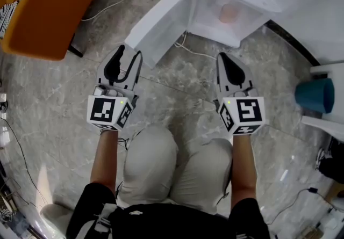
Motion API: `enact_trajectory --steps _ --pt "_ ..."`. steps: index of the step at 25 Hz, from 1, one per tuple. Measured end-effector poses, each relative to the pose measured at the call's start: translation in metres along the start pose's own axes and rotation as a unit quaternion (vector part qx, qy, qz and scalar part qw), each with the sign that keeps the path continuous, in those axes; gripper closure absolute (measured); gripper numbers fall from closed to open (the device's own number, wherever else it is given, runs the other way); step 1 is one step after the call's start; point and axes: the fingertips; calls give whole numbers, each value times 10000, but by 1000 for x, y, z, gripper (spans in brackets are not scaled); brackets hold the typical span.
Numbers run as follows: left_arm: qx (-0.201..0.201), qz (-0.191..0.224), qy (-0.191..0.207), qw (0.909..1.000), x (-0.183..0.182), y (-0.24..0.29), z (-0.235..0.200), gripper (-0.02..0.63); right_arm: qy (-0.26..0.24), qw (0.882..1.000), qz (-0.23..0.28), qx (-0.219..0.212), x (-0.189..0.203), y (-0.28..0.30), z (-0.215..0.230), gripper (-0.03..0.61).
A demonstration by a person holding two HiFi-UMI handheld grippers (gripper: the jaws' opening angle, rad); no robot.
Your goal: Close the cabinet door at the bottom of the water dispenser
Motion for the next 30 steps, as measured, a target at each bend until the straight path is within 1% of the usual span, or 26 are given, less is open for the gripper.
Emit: enact_trajectory --steps 3,7,14,19,25,30 --pt "-128 -48 -36 9999 4 4 -7 397 -13 10000 -22 -20 2 1 -1 543" --pt "-120 -33 -125 9998 5 8 -8 382 -61 9999 -74 -48 5 3 -3 543" --pt "80 -125 18 9999 9 17 -5 377 -144 9998 -137 -70 6 4 -8 543" --pt "135 -99 19 9999 9 19 -4 379 -119 9998 -128 18 7 -1 -2 543" --pt "412 -45 23 9991 11 14 11 379 -87 9999 -113 87 8 -6 1 543" --pt "815 -68 83 9966 13 8 36 379 -36 9998 -138 112 11 -10 3 543"
Point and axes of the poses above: the fingertips, and each gripper's own axes: y forward along the fingers, z to its right, x out of its underside, and after that the axes turned 8 degrees about -z, right-handed
